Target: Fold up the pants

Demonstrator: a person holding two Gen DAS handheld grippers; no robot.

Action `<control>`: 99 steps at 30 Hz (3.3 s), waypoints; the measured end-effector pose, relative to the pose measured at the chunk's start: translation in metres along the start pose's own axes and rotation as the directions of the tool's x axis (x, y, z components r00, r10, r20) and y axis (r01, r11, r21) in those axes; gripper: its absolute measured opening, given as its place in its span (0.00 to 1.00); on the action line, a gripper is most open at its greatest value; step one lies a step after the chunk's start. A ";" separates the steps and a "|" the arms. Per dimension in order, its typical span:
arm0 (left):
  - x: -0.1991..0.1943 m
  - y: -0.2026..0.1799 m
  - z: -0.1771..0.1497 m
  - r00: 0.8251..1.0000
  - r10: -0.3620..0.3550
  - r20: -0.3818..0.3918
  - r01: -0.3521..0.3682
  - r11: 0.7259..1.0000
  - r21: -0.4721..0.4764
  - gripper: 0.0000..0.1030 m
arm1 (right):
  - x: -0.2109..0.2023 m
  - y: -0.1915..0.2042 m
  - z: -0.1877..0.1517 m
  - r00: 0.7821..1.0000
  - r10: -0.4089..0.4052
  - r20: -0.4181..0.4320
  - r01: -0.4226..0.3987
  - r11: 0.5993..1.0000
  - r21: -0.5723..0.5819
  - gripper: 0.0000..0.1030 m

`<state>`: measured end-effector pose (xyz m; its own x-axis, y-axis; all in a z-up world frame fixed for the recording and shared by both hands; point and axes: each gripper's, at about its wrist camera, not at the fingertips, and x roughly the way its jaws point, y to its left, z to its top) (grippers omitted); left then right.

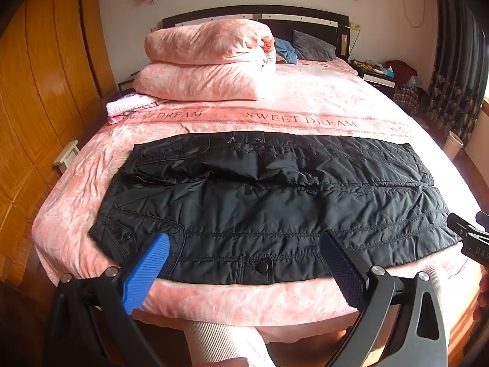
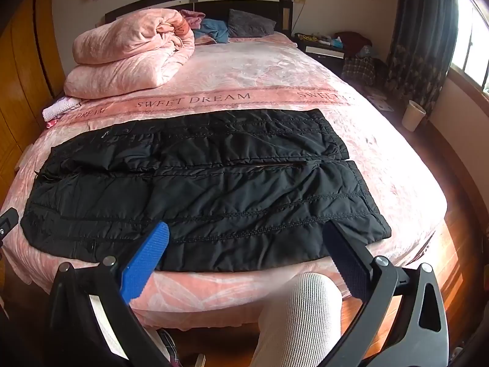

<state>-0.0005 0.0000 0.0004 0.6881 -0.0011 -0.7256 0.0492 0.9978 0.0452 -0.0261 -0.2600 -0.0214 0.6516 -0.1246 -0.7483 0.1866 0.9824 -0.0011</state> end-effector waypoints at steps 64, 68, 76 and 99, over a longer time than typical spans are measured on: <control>-0.004 -0.006 0.011 1.000 0.016 0.020 -0.017 0.999 0.030 0.96 | 0.012 -0.001 0.003 1.000 -0.008 -0.004 0.008 1.000 -0.008 0.98; -0.004 -0.006 0.011 1.000 0.016 0.020 -0.017 0.999 0.031 0.96 | 0.013 -0.001 0.003 1.000 -0.009 -0.006 0.009 1.000 -0.008 0.98; -0.004 -0.006 0.011 1.000 0.015 0.019 -0.016 0.999 0.031 0.96 | 0.018 -0.001 0.004 1.000 -0.010 -0.014 0.010 1.000 -0.009 0.98; 0.005 -0.007 0.014 1.000 -0.017 -0.002 0.017 1.000 0.022 0.96 | 0.034 0.002 0.014 0.996 0.090 -0.028 -0.090 0.996 -0.013 0.98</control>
<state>0.0132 -0.0077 0.0062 0.6857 -0.0176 -0.7277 0.0763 0.9959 0.0479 0.0070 -0.2646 -0.0379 0.6446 -0.0321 -0.7639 0.1174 0.9914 0.0574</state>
